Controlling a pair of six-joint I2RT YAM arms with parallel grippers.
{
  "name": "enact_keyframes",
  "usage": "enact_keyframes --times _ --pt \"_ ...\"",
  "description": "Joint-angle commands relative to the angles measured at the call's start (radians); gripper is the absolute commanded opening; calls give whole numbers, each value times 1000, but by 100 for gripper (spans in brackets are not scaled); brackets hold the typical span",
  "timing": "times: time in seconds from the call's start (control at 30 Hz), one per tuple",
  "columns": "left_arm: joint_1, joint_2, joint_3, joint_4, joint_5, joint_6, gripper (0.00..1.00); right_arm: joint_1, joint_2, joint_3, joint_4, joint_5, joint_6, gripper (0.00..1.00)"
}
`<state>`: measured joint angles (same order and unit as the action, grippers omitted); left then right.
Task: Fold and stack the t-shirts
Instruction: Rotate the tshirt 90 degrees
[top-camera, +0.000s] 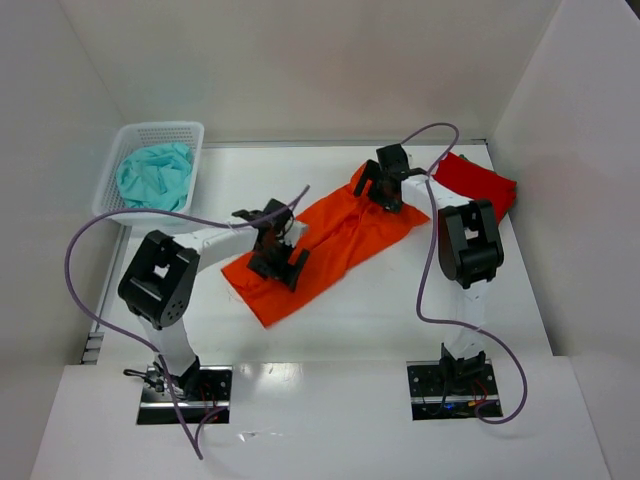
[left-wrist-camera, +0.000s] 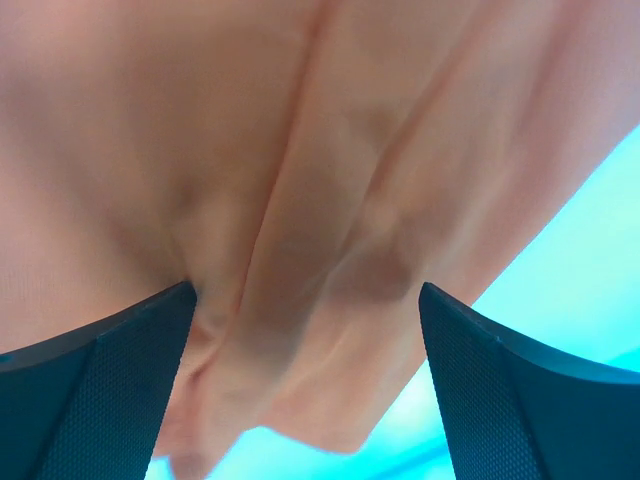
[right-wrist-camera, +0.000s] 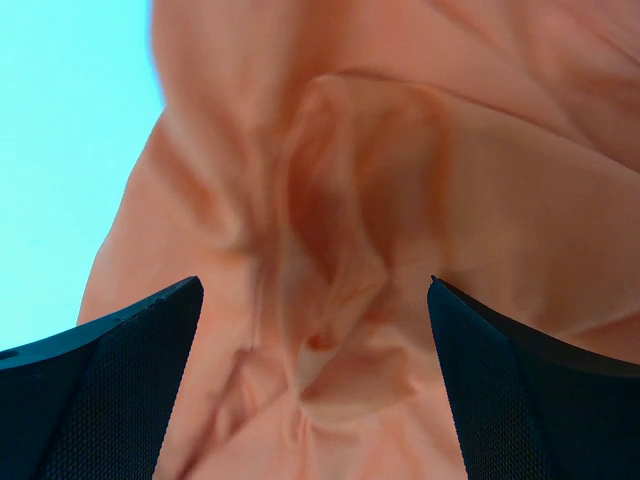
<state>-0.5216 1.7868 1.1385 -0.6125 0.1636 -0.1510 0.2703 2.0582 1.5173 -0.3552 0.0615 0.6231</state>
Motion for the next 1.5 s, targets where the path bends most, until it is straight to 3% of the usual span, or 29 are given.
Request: enact_keyframes --times 0.0,0.33,0.6,1.0,1.3,1.47 --pt "-96 -29 -37 -62 100 -106 100 -5 56 33 -38 35 -2 98" --pt "-218 -48 -91 -54 158 -199 100 34 174 124 -17 -24 18 98" --pt "-228 -69 -121 68 268 -199 100 115 286 272 -25 -45 36 98" --pt "-271 11 -46 196 454 -199 100 169 409 526 -53 -101 33 98" --pt "-299 -37 -95 258 456 -272 100 184 442 552 -13 -120 44 98" --pt "-299 -116 -84 227 345 -289 100 184 391 589 -19 -93 17 99"
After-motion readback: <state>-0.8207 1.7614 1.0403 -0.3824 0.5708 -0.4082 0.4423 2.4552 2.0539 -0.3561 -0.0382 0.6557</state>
